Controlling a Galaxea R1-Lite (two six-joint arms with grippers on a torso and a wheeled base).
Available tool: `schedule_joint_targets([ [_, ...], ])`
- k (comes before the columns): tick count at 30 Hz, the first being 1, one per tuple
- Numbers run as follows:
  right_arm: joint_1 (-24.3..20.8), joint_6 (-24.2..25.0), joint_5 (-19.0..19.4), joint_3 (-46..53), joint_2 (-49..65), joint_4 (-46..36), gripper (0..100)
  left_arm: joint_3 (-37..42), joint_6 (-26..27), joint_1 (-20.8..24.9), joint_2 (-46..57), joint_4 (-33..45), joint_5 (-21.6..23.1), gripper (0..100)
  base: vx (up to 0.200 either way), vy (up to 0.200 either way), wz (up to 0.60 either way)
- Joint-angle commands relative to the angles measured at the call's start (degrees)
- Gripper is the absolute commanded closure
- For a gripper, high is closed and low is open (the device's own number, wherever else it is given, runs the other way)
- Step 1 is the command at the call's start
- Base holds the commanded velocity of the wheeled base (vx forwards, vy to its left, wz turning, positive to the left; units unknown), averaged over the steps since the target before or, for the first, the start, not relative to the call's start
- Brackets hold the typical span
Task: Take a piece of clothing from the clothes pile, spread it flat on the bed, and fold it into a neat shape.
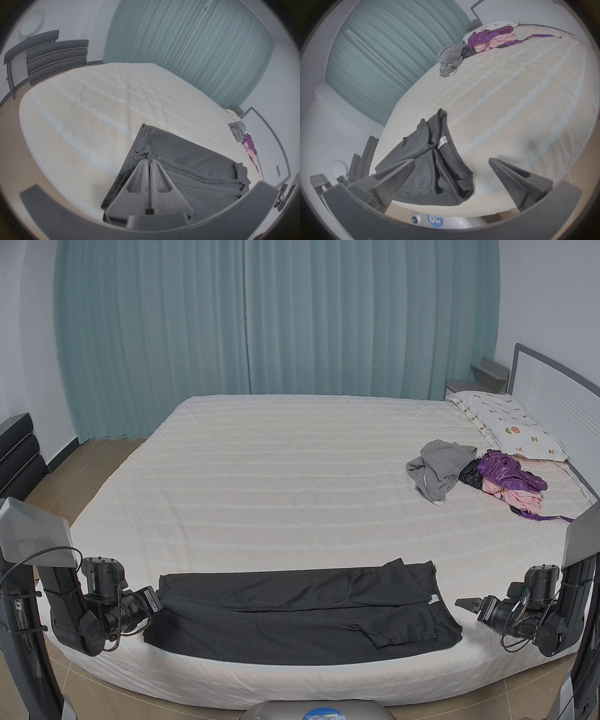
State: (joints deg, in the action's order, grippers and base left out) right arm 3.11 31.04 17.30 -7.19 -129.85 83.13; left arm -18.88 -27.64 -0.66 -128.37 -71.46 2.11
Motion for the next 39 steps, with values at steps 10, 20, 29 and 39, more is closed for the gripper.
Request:
schedule_joint_targets([
  [10,-0.21,-0.01,0.19,-0.10,-0.49,0.10,0,-1.16,0.04,0.13,-4.26,0.27,0.00,0,0.000,0.000,0.00],
  [20,-0.03,0.08,0.28,-0.01,-0.31,0.02,0,-0.89,-0.66,-1.10,-2.85,0.18,-0.09,0,0.000,0.000,0.00],
  [29,-0.03,0.08,0.28,-0.10,-0.31,0.10,0,-1.33,-7.43,-1.45,7.52,0.89,0.18,0,0.000,0.000,0.00],
  [39,-0.65,2.01,0.28,-0.10,-0.93,0.72,0,-7.92,-16.49,9.18,1.36,0.89,-0.70,0,0.000,0.000,0.00],
])
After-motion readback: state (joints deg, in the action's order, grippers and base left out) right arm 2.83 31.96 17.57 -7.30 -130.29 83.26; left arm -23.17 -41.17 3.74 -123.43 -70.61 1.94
